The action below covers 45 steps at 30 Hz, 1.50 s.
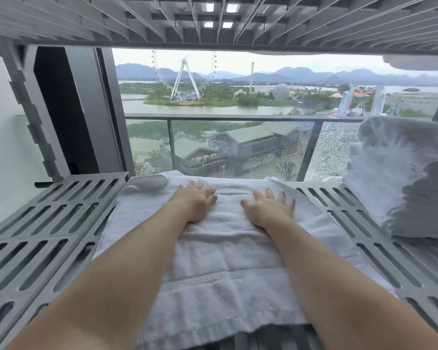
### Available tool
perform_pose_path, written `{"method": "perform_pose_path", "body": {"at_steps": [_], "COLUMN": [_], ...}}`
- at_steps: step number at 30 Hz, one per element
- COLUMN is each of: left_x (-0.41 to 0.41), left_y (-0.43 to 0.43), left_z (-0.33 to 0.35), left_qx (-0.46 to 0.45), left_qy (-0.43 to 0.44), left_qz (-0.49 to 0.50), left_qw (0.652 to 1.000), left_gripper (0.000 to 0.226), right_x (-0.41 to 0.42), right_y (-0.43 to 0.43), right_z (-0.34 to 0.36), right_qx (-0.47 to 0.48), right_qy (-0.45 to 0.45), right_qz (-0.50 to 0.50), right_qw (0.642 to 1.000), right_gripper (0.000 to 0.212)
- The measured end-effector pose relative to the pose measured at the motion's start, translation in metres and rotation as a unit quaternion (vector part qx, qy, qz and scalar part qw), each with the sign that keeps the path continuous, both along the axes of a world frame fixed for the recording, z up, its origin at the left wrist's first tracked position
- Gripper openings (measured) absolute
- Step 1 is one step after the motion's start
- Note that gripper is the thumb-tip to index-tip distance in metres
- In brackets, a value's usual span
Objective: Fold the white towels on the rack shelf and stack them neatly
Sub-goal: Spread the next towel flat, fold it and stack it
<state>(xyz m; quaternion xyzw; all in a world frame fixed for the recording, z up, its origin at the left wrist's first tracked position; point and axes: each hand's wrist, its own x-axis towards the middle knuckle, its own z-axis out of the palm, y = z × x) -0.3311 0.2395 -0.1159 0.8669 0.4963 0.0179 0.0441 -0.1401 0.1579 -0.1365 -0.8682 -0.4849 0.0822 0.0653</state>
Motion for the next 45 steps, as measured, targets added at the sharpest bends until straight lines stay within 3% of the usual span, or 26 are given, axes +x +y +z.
{"method": "perform_pose_path", "body": {"at_steps": [3,7,11,14,20,22,25,27,30,36,45], "left_x": [-0.005,-0.039,-0.059,-0.051,-0.051,-0.058,-0.070,-0.078,-0.087,-0.095,-0.075], "left_y": [-0.013,-0.044,-0.076,-0.118,-0.197,-0.216,-0.239,-0.251,-0.259,-0.240,-0.153], "left_z": [0.005,0.007,0.014,0.014,0.005,0.005,0.011,0.011,0.003,-0.014,-0.017], "left_qx": [0.057,0.005,-0.010,-0.017,-0.008,-0.014,-0.036,-0.055,-0.033,-0.024,0.002], "left_qy": [0.031,0.033,-0.003,-0.012,-0.014,-0.006,-0.008,-0.020,0.041,0.041,0.040], "left_qz": [0.073,0.201,0.177,0.158,0.139,0.121,0.016,-0.031,-0.003,0.010,-0.013], "left_qw": [0.995,0.979,0.984,0.987,0.990,0.992,0.999,0.998,0.999,0.999,0.999], "left_gripper": [0.056,0.065,0.059,0.058,0.062,0.065,0.068,0.071,0.084,0.073,0.081], "right_x": [0.008,0.011,-0.018,-0.045,-0.054,-0.054,-0.049,-0.045,-0.043,-0.035,-0.021], "right_y": [-0.016,-0.039,-0.070,-0.113,-0.182,-0.198,-0.217,-0.226,-0.230,-0.232,-0.155], "right_z": [0.008,0.014,0.013,0.010,0.009,0.006,0.002,-0.001,-0.002,-0.004,-0.004], "right_qx": [-0.034,-0.021,0.080,0.146,0.222,0.215,0.196,0.154,0.110,0.126,0.032], "right_qy": [0.012,0.025,0.010,-0.034,-0.056,-0.041,0.004,0.011,0.002,0.023,-0.034], "right_qz": [-0.085,-0.096,0.047,0.192,0.242,0.250,0.287,0.317,0.330,0.320,0.272], "right_qw": [0.996,0.995,0.996,0.970,0.943,0.943,0.938,0.936,0.938,0.939,0.961], "right_gripper": [0.084,0.082,0.058,0.040,0.030,0.031,0.037,0.056,0.074,0.059,0.052]}}
